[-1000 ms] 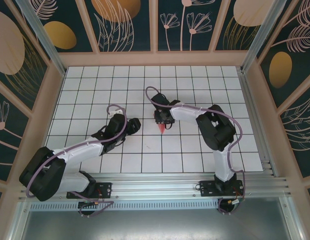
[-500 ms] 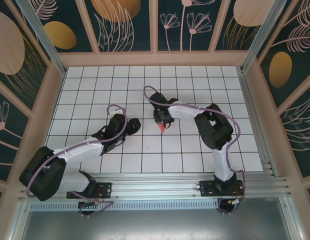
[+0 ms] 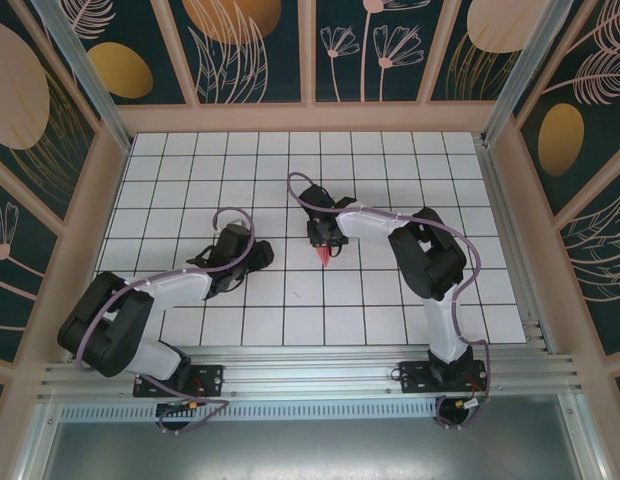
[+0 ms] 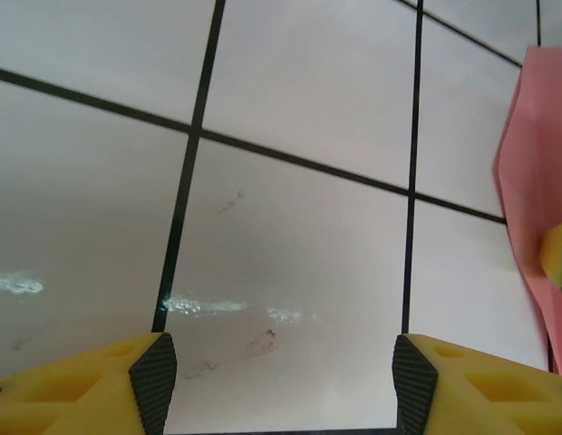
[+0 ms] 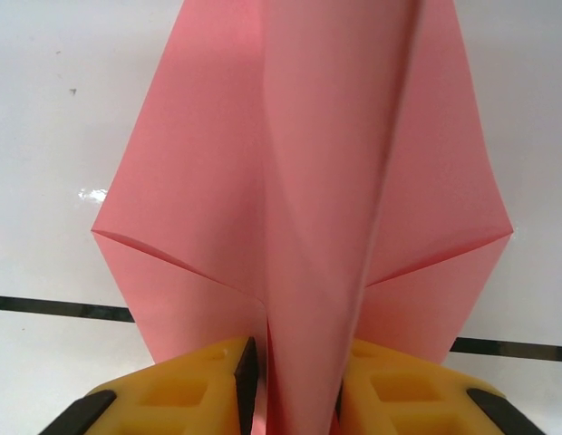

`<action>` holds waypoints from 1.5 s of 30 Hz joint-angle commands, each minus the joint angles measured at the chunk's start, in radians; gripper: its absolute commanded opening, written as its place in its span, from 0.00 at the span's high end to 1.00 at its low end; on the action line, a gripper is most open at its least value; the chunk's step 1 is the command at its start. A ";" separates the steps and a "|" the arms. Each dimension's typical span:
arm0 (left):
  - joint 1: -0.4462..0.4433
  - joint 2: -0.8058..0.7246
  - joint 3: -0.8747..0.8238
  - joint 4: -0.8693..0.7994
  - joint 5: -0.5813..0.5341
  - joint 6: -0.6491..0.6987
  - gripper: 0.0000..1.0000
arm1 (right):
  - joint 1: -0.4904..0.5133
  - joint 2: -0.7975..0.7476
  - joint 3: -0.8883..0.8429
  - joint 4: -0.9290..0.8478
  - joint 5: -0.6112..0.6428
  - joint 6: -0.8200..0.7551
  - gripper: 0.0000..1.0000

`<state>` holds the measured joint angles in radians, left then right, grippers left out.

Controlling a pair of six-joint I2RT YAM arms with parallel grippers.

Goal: Fold a paper plane with a square sheet of paper (pick it up from the middle)
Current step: Move a paper plane to the center of the table.

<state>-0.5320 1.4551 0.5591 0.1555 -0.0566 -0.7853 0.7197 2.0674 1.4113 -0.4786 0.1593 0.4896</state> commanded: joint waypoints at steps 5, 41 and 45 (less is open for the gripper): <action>0.003 0.025 0.025 0.031 0.076 0.012 0.34 | 0.008 0.062 0.027 -0.101 0.028 -0.036 0.69; 0.003 -0.088 -0.031 0.112 0.111 0.009 0.34 | 0.015 0.090 0.079 -0.107 0.018 0.038 0.92; 0.003 -0.093 -0.028 0.110 0.109 0.014 0.34 | 0.017 0.065 0.095 -0.128 0.035 0.037 0.86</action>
<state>-0.5320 1.3815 0.5400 0.2363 0.0452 -0.7856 0.7406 2.0979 1.4857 -0.5598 0.2050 0.5114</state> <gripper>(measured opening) 0.661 0.132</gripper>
